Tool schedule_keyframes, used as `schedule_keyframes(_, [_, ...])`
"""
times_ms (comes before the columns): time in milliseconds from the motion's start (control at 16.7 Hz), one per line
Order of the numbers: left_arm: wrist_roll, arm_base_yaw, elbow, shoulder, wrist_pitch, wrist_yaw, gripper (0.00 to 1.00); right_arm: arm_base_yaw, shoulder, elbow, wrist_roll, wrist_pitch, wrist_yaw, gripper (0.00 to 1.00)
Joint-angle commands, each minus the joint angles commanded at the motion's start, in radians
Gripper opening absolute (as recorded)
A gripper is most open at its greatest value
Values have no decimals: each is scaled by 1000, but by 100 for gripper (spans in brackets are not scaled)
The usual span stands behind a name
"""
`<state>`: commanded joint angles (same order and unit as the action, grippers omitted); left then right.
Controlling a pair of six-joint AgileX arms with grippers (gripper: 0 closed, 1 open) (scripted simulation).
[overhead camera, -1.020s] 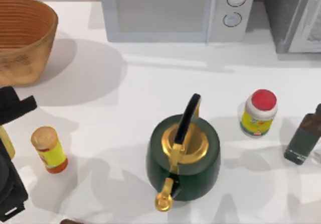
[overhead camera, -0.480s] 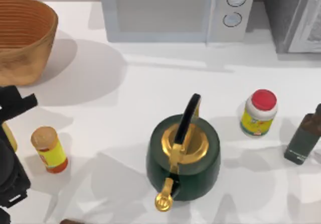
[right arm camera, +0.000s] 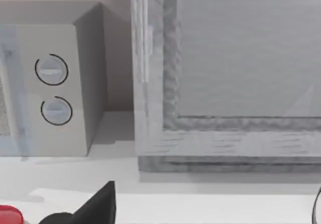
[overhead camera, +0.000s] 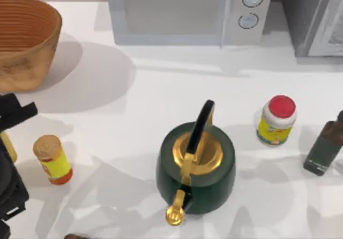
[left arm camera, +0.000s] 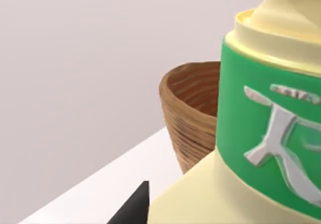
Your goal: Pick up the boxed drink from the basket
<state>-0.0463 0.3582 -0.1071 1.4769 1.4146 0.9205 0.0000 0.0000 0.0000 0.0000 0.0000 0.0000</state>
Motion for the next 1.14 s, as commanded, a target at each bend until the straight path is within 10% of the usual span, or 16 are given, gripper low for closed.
schedule_keyframes(780, [0,0,0,0,0,0,98,0,0,0,0,0,0,100])
schedule_keyframes(1140, [0,0,0,0,0,0,100,0,0,0,0,0,0,100])
